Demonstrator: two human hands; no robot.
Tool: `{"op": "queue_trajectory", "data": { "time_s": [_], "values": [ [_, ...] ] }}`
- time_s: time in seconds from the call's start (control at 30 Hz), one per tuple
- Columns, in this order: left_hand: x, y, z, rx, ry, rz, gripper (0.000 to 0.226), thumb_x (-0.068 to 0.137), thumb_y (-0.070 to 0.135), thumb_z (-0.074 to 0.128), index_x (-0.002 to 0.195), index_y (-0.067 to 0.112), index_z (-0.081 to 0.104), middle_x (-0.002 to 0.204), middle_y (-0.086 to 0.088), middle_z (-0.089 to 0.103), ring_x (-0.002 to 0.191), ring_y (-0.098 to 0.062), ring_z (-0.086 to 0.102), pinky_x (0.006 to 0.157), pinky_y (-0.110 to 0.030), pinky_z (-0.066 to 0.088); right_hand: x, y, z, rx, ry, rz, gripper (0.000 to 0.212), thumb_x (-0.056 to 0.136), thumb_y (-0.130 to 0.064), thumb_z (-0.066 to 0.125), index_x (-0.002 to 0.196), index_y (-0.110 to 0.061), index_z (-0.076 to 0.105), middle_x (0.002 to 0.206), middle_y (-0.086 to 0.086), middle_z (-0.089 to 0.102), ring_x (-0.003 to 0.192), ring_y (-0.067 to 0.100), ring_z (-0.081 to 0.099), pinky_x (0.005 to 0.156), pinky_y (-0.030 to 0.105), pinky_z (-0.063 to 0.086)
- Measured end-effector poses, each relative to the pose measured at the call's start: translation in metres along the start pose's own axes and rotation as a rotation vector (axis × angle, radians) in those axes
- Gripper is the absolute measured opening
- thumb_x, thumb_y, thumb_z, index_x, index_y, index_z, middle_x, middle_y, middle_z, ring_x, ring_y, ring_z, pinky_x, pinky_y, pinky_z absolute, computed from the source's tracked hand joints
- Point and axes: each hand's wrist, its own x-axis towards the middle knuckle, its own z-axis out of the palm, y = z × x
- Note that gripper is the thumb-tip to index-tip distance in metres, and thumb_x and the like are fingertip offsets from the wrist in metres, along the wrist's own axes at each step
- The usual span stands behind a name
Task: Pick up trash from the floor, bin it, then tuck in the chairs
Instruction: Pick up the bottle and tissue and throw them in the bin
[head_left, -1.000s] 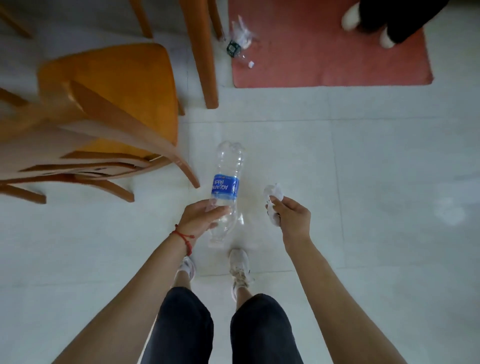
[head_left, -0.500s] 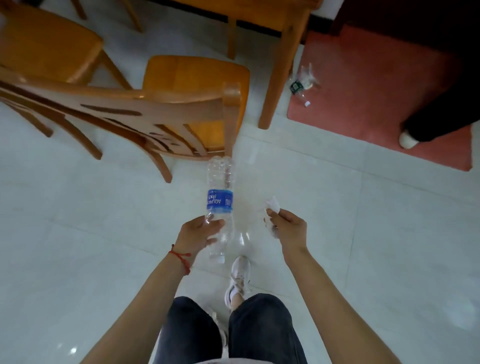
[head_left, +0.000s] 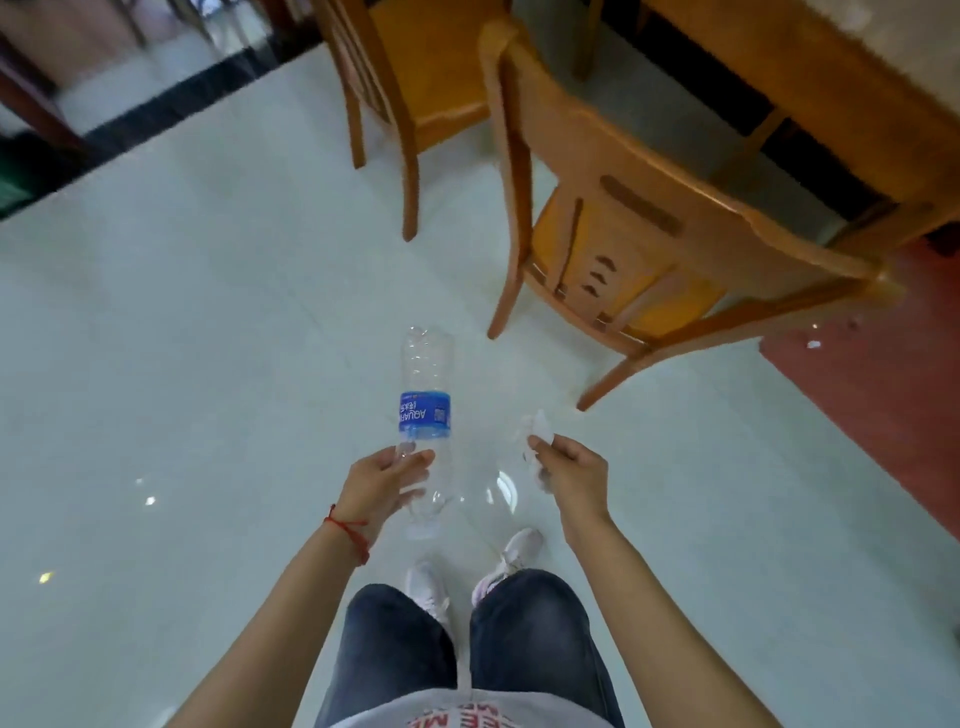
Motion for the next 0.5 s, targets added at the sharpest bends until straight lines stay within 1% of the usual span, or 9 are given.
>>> {"op": "queue_trajectory", "data": {
  "time_s": [0.07,0.17,0.27,0.33,0.4,0.5],
  "values": [
    [-0.006,-0.005,-0.029,-0.070,0.077,0.008,0.004,0.083,0.010,0.062,0.083,0.014,0.061,0.088,-0.010,0.061,0.092,-0.027,0.059,0.081,-0.036,0.051,-0.006,-0.007,0.027,-0.035,-0.072,-0.012,0.021,0.079,-0.017,0.071,0.073,0.001,0.060,0.072,0.013,0.054,0.068,0.019,0.045,0.065,0.025,0.043],
    [-0.019,-0.012,-0.066,-0.161,0.161,0.020,0.002,0.083,0.011,0.062,0.084,0.013,0.061,0.090,-0.010,0.061,0.095,-0.029,0.059,0.085,-0.039,0.051,-0.015,-0.016,0.064,-0.110,-0.170,-0.038,0.019,0.078,-0.017,0.071,0.070,-0.006,0.058,0.069,0.008,0.049,0.067,0.017,0.043,0.061,0.020,0.038],
    [-0.033,-0.018,-0.094,-0.260,0.245,0.031,0.004,0.083,0.011,0.063,0.083,0.014,0.061,0.092,-0.011,0.061,0.094,-0.028,0.059,0.087,-0.042,0.050,-0.024,-0.025,0.095,-0.178,-0.247,-0.057,0.030,0.079,-0.016,0.070,0.060,-0.011,0.047,0.060,0.004,0.039,0.061,0.015,0.036,0.058,0.021,0.034],
    [-0.042,-0.023,-0.109,-0.322,0.298,0.039,0.004,0.083,0.011,0.063,0.085,0.014,0.061,0.092,-0.011,0.061,0.093,-0.027,0.059,0.086,-0.041,0.050,-0.029,-0.028,0.114,-0.213,-0.297,-0.064,0.035,0.078,-0.015,0.071,0.057,-0.013,0.043,0.056,0.000,0.034,0.058,0.015,0.033,0.058,0.021,0.033],
    [-0.047,-0.028,-0.122,-0.374,0.352,0.048,0.006,0.083,0.011,0.062,0.089,0.012,0.062,0.092,-0.011,0.062,0.093,-0.027,0.060,0.083,-0.038,0.052,-0.034,-0.032,0.132,-0.248,-0.343,-0.070,0.034,0.079,-0.014,0.071,0.054,-0.014,0.047,0.055,-0.001,0.036,0.057,0.014,0.035,0.058,0.021,0.035],
    [-0.051,-0.032,-0.139,-0.448,0.424,0.059,0.016,0.083,0.012,0.062,0.098,0.006,0.061,0.094,-0.012,0.062,0.094,-0.028,0.059,0.078,-0.035,0.052,-0.040,-0.039,0.155,-0.292,-0.415,-0.094,0.032,0.078,-0.013,0.071,0.054,-0.015,0.051,0.056,-0.002,0.040,0.057,0.012,0.038,0.058,0.019,0.036]
  ]
}}
